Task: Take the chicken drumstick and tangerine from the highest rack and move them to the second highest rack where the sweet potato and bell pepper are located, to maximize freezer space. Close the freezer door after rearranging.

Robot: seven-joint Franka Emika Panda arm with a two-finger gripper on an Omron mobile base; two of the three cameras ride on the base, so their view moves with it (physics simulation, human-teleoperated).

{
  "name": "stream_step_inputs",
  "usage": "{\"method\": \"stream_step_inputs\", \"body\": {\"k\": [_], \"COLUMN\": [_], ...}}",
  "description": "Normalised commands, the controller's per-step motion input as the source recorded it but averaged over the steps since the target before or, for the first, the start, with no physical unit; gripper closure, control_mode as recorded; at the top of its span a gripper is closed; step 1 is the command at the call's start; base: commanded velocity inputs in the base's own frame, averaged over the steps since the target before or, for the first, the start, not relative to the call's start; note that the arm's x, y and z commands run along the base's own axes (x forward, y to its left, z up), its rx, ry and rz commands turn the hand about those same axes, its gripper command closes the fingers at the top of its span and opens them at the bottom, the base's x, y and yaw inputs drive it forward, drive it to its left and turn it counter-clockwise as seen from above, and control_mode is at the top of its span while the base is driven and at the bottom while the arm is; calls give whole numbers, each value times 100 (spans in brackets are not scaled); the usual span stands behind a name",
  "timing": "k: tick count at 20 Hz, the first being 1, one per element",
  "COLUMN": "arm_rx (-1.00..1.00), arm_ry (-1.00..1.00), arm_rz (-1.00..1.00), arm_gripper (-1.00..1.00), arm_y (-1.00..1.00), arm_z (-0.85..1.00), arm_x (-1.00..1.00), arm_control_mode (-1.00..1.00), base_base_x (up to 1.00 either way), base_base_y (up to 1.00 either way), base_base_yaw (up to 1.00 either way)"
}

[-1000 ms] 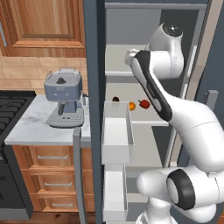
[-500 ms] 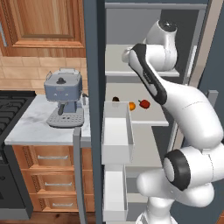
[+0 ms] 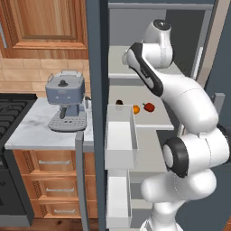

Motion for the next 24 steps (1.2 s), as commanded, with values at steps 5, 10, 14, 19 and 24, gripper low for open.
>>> {"method": "stream_step_inputs", "body": {"k": [5, 10, 14, 19, 24], "arm_rx": [-5, -3, -12, -24, -2], "arm_ry": [11, 11, 10, 19, 3], "arm_rz": [0, 0, 0, 0, 0], "arm_gripper": [-100, -100, -100, 100, 100], "arm_y": [8, 6, 5, 10, 0], "arm_z": [-13, -14, -28, -52, -45], "arm_x": [50, 56, 33, 14, -9], "arm_control_mode": [-100, -100, -100, -100, -100], "base_base_x": [0, 0, 0, 0, 0], "base_base_y": [0, 0, 0, 0, 0], "base_base_yaw": [0, 0, 0, 0, 0]}}
